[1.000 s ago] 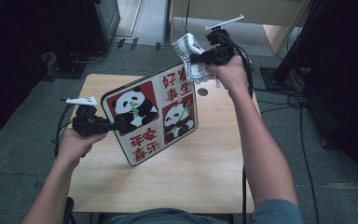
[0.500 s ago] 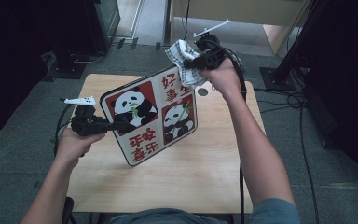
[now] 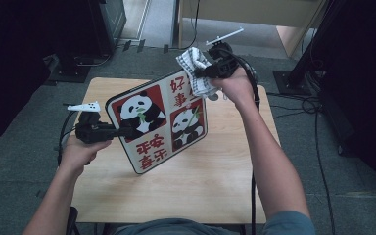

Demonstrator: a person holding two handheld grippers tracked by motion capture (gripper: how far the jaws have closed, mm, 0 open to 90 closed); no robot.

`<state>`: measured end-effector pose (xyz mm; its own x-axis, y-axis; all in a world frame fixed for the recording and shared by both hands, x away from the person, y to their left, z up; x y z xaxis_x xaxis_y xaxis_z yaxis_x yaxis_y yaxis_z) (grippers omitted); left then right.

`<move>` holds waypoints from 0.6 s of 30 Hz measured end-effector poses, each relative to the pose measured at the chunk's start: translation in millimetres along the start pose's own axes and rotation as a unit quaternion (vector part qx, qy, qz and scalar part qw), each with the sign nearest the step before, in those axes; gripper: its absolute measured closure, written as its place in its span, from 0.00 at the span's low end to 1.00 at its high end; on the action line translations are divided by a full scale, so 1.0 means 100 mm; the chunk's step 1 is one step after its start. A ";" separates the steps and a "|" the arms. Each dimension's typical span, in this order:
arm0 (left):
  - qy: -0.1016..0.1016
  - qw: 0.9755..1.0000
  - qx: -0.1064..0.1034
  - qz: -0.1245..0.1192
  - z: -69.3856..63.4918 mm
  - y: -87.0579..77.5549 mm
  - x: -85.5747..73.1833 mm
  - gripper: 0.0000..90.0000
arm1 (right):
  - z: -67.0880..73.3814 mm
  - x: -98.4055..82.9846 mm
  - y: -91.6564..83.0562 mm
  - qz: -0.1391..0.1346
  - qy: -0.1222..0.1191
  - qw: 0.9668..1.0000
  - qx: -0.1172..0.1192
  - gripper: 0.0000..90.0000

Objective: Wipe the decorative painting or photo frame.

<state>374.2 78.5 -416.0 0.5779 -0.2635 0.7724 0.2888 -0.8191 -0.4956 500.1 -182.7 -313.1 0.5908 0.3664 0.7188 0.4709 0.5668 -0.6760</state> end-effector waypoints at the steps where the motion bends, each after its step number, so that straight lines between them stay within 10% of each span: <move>1: 0.000 1.000 0.000 0.001 0.00 0.00 0.00 0.87 | 0.00 -0.02 0.01 0.001 -0.001 1.000 0.000 0.91; 18: -0.001 1.000 0.002 0.001 0.01 -0.01 0.00 0.87 | -0.02 -0.25 0.13 0.006 0.002 1.000 0.001 0.91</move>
<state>375.2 80.0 -415.9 0.5793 -0.2638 0.7713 0.2916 -0.8165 -0.4983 492.9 -186.2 -340.3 0.5993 0.3703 0.7097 0.4617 0.5644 -0.6843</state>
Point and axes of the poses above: each handheld gripper's, and its own axes: y roughly forward along the jaws, x roughly out of its top, z roughly to its left, the point moved 9 cm from there along y, roughly forward along the jaws, and after that the axes turned 2 degrees about x, right-handed, at the moved point
